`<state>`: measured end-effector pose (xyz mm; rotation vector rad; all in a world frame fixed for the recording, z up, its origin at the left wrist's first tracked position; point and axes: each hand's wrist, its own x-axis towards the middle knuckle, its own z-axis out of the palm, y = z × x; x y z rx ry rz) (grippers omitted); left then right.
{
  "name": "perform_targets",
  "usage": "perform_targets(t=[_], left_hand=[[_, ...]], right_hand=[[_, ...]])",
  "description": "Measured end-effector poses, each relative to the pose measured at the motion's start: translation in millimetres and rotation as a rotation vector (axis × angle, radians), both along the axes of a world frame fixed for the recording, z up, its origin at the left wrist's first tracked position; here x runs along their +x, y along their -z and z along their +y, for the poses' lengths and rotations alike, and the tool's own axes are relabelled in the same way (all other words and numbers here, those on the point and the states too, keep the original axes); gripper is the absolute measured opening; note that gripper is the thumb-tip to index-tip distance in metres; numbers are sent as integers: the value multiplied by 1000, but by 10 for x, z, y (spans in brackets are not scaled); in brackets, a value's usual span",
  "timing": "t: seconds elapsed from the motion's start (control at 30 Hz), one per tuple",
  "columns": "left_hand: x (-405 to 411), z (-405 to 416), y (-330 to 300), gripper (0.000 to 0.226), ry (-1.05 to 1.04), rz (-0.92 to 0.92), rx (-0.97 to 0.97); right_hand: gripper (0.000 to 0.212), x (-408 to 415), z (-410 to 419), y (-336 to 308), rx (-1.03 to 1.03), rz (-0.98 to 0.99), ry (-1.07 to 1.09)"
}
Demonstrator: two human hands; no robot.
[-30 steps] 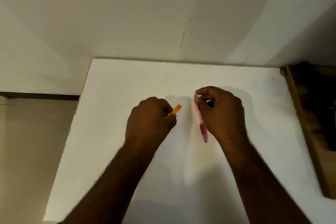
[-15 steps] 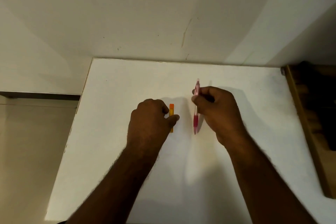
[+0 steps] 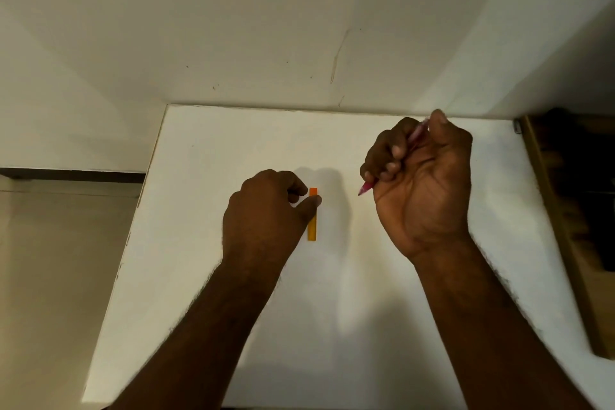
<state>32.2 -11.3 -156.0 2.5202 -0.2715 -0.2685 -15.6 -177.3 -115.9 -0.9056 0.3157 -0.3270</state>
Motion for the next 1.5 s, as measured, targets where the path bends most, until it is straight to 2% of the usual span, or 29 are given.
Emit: perform_targets(t=[0.37,0.8,0.97,1.27,1.5], left_hand=[[-14,-6,17,21,17,-5,-28],[-37,-36,-26,30,50,-51,-126],[-23,-75,-66,33,39,11,-316],[32,-86,-123,23,-126,202,-655],[65,-66,-153,32,-185,358,-826]], right_hand=[[45,10,39,-2,33,8,22],[49,19,64,13,-3,29,-16],[48,12,64,5,13,12,-6],[51,3,40,-5,49,8,7],[52,8,37,-2,25,18,20]])
